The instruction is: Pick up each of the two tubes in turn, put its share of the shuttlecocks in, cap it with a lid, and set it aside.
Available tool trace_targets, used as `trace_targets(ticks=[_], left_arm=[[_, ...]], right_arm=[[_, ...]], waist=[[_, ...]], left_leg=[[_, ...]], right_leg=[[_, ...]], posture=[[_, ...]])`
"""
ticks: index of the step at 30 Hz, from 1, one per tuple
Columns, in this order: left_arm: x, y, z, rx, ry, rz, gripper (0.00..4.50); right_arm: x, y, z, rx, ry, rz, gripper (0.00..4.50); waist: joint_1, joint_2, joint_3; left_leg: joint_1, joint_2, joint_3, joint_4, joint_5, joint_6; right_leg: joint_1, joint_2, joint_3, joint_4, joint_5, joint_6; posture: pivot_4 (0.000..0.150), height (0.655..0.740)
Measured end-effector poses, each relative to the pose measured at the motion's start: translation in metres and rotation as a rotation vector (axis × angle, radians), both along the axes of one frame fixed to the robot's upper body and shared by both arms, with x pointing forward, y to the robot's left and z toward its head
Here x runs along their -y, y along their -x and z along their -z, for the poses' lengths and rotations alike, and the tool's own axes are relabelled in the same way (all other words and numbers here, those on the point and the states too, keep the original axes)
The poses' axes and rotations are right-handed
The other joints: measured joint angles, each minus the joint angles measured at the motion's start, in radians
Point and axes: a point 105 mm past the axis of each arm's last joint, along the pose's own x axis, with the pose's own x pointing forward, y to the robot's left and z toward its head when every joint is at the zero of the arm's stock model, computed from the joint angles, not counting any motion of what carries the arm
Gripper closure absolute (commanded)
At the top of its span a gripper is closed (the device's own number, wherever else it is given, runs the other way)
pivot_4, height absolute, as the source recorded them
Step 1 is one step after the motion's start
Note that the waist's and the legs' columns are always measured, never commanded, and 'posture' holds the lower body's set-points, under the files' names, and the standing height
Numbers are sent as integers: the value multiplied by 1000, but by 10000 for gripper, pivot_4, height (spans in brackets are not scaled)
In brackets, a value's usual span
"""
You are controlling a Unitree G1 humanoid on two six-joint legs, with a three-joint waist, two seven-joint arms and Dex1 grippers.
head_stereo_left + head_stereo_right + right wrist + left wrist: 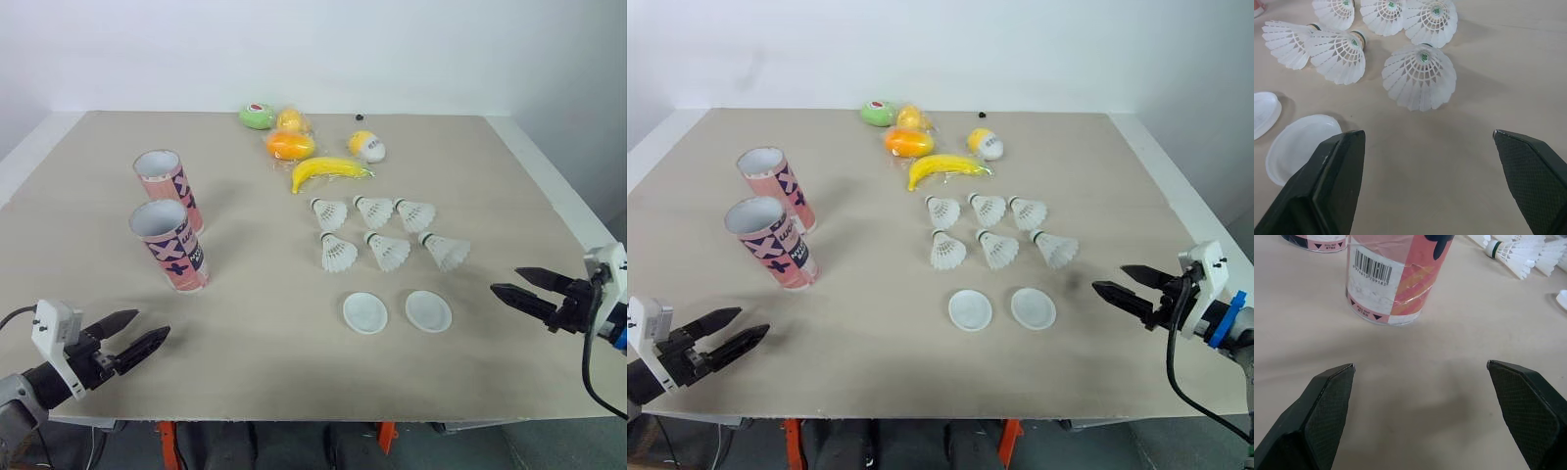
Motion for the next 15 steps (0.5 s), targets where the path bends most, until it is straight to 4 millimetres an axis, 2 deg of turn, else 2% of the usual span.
trace_targets(ticks=[9, 12, 15], left_arm=[[0, 6, 4, -29, 9, -35, 0], [-2, 9, 7, -45, 8, -55, 0], [-4, 14, 12, -62, 15, -69, 0]], right_arm=[[-8, -2, 5, -10, -8, -26, 267], [-12, -4, 0, 8, -2, -43, 267], [-25, -5, -12, 44, -9, -94, 267]], waist=[[0, 0, 0], [0, 0, 0], [0, 0, 0]], left_leg=[[0, 0, 0, 0, 0, 0], [0, 0, 0, 0, 0, 0], [0, 0, 0, 0, 0, 0]], right_leg=[[0, 0, 0, 0, 0, 0], [0, 0, 0, 0, 0, 0], [0, 0, 0, 0, 0, 0]], posture=[[1500, 6946], [1500, 6946], [1500, 6946]])
